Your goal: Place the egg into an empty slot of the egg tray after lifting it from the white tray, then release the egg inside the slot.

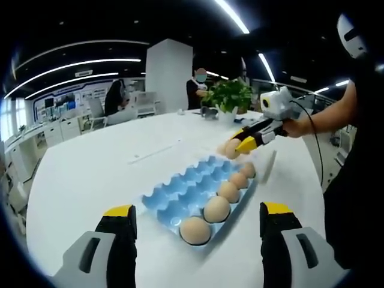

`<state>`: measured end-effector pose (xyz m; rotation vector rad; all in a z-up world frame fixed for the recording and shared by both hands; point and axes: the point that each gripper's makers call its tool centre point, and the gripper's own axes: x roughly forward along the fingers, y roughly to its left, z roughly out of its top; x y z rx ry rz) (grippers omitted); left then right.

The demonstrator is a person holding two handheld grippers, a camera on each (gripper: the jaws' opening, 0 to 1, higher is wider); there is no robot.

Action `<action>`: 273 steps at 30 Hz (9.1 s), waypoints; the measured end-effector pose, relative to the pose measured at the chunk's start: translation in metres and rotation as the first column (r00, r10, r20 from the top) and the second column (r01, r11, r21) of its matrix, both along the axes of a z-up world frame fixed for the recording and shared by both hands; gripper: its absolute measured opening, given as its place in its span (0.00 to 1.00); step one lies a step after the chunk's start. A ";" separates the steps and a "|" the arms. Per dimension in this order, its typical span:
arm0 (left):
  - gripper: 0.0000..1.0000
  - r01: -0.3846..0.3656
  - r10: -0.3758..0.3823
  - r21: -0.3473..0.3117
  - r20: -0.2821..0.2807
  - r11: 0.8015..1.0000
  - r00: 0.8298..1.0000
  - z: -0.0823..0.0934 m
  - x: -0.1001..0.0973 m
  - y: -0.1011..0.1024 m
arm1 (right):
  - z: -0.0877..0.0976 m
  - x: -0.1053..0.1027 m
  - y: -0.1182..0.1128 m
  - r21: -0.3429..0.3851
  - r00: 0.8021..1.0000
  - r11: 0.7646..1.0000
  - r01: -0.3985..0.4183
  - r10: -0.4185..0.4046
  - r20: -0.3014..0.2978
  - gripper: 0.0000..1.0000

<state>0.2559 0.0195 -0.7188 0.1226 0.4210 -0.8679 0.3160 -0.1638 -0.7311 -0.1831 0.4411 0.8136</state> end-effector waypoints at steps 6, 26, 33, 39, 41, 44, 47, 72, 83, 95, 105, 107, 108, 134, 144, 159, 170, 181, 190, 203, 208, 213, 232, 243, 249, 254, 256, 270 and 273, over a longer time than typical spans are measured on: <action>0.84 0.003 -0.003 -0.002 -0.001 1.000 1.000 0.000 0.000 0.003 | 0.002 0.000 0.032 0.026 0.999 0.998 -0.050 0.050 0.000 0.23; 0.86 0.008 -0.008 -0.008 -0.015 1.000 1.000 -0.002 0.001 0.016 | -0.005 -0.005 0.135 0.067 0.977 0.975 -0.212 0.213 -0.018 0.23; 0.86 0.009 -0.010 -0.011 -0.011 1.000 1.000 0.000 0.001 0.018 | -0.012 -0.005 0.159 0.065 0.968 0.967 -0.245 0.248 -0.034 0.23; 0.86 0.008 -0.008 -0.015 -0.007 1.000 1.000 0.001 0.000 0.020 | -0.019 -0.006 0.172 0.059 0.961 0.961 -0.268 0.271 -0.046 0.23; 0.86 0.006 -0.006 -0.015 -0.007 1.000 1.000 0.001 0.000 0.020 | -0.022 -0.005 0.174 0.053 0.961 0.961 -0.270 0.272 -0.051 0.23; 0.86 0.002 -0.002 -0.016 -0.007 1.000 1.000 0.001 0.000 0.021 | -0.028 -0.003 0.176 0.047 0.960 0.961 -0.272 0.274 -0.064 0.23; 0.86 -0.001 0.000 -0.017 -0.008 1.000 1.000 0.001 0.000 0.022 | -0.032 -0.001 0.179 0.042 0.959 0.961 -0.273 0.275 -0.073 0.23; 0.86 -0.009 0.009 -0.024 -0.003 1.000 1.000 0.002 0.004 0.024 | -0.048 0.003 0.192 0.025 0.950 0.958 -0.285 0.286 -0.122 0.25; 0.85 -0.017 0.017 -0.015 -0.002 1.000 1.000 0.002 0.000 0.024 | -0.048 0.003 0.186 0.032 0.953 0.958 -0.286 0.288 -0.097 0.27; 0.86 -0.003 0.003 -0.016 0.002 1.000 1.000 0.003 -0.003 0.009 | -0.032 -0.004 0.152 0.102 0.971 0.971 -0.216 0.225 -0.079 0.26; 0.85 0.009 -0.009 -0.015 0.005 1.000 1.000 0.004 -0.004 -0.004 | -0.024 -0.007 0.094 0.117 0.991 0.987 -0.115 0.122 -0.061 0.28; 0.85 0.013 -0.013 -0.015 0.006 1.000 1.000 0.005 -0.005 -0.007 | -0.022 -0.008 0.083 0.116 0.993 0.988 -0.099 0.106 -0.057 0.28; 0.85 0.015 -0.014 -0.015 0.006 1.000 1.000 0.005 -0.005 -0.008 | -0.021 -0.008 0.078 0.112 0.994 0.989 -0.092 0.099 -0.053 0.28; 0.85 0.013 -0.013 -0.012 0.012 1.000 1.000 0.009 -0.004 -0.017 | -0.020 0.005 -0.104 0.046 0.955 0.954 0.295 -0.295 0.002 0.27; 0.85 0.011 -0.011 -0.011 0.014 1.000 1.000 0.010 -0.001 -0.016 | -0.039 0.003 -0.120 -0.025 0.946 0.946 0.323 -0.324 -0.027 0.28; 0.85 0.014 -0.014 -0.009 0.014 1.000 1.000 0.009 0.004 -0.015 | -0.057 0.003 -0.121 -0.382 0.962 0.923 0.051 -0.149 -0.231 0.27; 0.84 0.007 -0.007 -0.011 0.013 1.000 1.000 0.007 0.004 -0.013 | -0.063 0.006 -0.115 -0.395 0.962 0.912 -0.110 -0.002 -0.271 0.27; 0.84 0.003 -0.003 -0.012 0.013 1.000 1.000 0.005 0.006 -0.013 | -0.030 0.004 -0.119 -0.321 0.959 0.947 -0.007 -0.085 -0.272 0.25; 0.84 -0.003 0.004 -0.010 0.012 1.000 1.000 0.005 0.006 -0.010 | -0.012 -0.001 -0.079 -0.235 0.966 0.971 -0.049 -0.013 -0.258 0.25; 0.84 -0.011 0.011 -0.009 0.010 1.000 1.000 0.004 0.006 -0.007 | -0.008 -0.002 -0.016 -0.184 0.961 0.969 -0.168 0.120 -0.249 0.25; 0.84 -0.010 0.010 -0.008 0.008 1.000 1.000 0.004 0.007 -0.006 | -0.009 -0.002 0.004 -0.168 0.955 0.965 -0.203 0.157 -0.251 0.25; 0.84 -0.014 0.014 -0.004 0.005 1.000 1.000 0.003 0.007 -0.004 | -0.010 -0.002 0.027 -0.152 0.948 0.958 -0.241 0.199 -0.247 0.25; 0.85 -0.005 0.005 -0.005 -0.001 1.000 1.000 0.002 0.009 -0.005 | -0.017 -0.003 0.103 -0.072 0.926 0.943 -0.324 0.300 -0.231 0.25; 0.85 -0.002 0.002 -0.005 -0.006 1.000 1.000 0.000 0.009 -0.003 | -0.032 -0.003 0.132 -0.057 0.915 0.939 -0.340 0.316 -0.251 0.25; 0.85 -0.001 0.001 -0.005 -0.009 1.000 1.000 -0.002 0.009 0.000 | -0.037 -0.004 0.145 -0.101 0.910 0.920 -0.378 0.349 -0.224 0.25; 0.85 0.002 -0.002 -0.014 -0.006 1.000 1.000 -0.001 0.010 -0.001 | -0.044 0.000 0.149 -0.136 0.908 0.910 -0.391 0.358 -0.216 0.25; 0.84 0.005 -0.005 -0.015 -0.007 1.000 1.000 -0.001 0.009 -0.001 | -0.046 0.002 0.148 -0.137 0.908 0.911 -0.390 0.355 -0.222 0.25; 0.84 -0.001 0.001 -0.019 -0.013 1.000 1.000 -0.004 0.012 0.004 | -0.053 0.001 0.149 -0.151 0.894 0.893 -0.424 0.386 -0.228 0.26; 0.84 -0.002 0.002 -0.022 -0.012 1.000 1.000 -0.004 0.013 0.003 | -0.053 0.000 0.149 -0.146 0.892 0.892 -0.428 0.392 -0.223 0.27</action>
